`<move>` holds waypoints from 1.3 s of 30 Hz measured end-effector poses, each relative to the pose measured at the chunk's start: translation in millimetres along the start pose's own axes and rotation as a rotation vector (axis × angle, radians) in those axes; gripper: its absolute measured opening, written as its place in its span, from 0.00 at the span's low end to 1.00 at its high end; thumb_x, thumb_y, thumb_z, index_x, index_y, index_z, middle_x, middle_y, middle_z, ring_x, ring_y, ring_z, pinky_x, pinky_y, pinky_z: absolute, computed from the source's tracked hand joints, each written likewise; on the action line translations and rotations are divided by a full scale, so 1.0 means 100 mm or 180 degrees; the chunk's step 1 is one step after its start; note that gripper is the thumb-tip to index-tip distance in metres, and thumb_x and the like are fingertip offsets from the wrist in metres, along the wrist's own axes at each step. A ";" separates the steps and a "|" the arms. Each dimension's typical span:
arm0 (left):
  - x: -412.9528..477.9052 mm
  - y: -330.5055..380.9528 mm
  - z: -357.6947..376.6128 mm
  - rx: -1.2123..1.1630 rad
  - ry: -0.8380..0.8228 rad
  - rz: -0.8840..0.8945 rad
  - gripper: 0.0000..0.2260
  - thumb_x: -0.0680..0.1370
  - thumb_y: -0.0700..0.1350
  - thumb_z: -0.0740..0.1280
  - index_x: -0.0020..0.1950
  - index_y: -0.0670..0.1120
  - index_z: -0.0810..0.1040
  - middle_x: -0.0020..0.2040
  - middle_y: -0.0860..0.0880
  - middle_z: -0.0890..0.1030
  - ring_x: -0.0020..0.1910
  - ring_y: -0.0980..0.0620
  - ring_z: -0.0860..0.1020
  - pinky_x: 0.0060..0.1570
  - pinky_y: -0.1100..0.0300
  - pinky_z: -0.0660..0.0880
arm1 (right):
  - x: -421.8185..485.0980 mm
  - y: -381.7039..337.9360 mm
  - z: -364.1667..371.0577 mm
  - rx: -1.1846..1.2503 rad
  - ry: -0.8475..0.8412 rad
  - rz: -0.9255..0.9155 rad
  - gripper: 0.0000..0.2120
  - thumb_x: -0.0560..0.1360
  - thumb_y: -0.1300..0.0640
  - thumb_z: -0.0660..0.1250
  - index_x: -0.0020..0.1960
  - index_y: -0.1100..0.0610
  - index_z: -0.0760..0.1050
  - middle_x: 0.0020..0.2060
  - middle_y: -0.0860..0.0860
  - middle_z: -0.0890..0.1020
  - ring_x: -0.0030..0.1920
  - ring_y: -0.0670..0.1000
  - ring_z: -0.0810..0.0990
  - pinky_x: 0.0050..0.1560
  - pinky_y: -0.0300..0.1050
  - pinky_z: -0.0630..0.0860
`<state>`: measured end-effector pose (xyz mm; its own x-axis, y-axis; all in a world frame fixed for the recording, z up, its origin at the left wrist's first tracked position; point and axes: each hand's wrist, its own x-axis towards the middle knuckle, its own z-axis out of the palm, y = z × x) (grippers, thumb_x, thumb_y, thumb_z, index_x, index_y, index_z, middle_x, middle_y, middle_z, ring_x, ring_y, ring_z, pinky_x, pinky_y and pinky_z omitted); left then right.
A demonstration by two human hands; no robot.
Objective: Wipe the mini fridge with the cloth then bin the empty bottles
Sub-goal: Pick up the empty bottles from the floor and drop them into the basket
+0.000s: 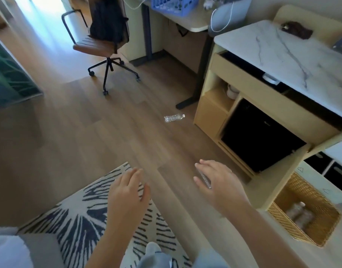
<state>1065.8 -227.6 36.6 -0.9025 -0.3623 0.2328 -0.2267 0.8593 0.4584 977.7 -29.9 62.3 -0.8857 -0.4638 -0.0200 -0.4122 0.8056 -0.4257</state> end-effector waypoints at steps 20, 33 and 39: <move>3.45 -0.64 1.06 -0.0374 -0.0288 0.0258 0.15 0.68 0.36 0.71 0.54 0.36 0.79 0.52 0.40 0.80 0.53 0.39 0.78 0.53 0.42 0.74 | 3.59 0.33 0.35 -0.0106 -0.0088 0.0398 0.19 0.77 0.48 0.59 0.67 0.50 0.68 0.66 0.44 0.70 0.67 0.44 0.64 0.68 0.45 0.58; 5.43 -1.19 3.42 -0.0465 -0.0799 0.0458 0.17 0.66 0.37 0.71 0.54 0.36 0.79 0.52 0.39 0.80 0.50 0.38 0.79 0.52 0.45 0.75 | 5.57 1.62 1.51 -0.0138 -0.0197 0.0934 0.19 0.76 0.49 0.61 0.66 0.51 0.70 0.67 0.48 0.71 0.70 0.49 0.63 0.70 0.47 0.54; 6.07 -1.79 5.34 -0.0391 -0.0949 0.0790 0.19 0.65 0.36 0.75 0.54 0.36 0.78 0.53 0.38 0.80 0.53 0.36 0.78 0.52 0.44 0.73 | 6.36 2.60 2.94 -0.0208 0.0303 0.1040 0.17 0.62 0.59 0.78 0.50 0.59 0.81 0.48 0.55 0.83 0.51 0.58 0.82 0.50 0.58 0.76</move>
<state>363.0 -408.6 -362.2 -0.9950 -0.0133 0.0986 0.0404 0.8514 0.5229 369.4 -223.6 -327.2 -0.9878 -0.1435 -0.0598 -0.1136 0.9291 -0.3519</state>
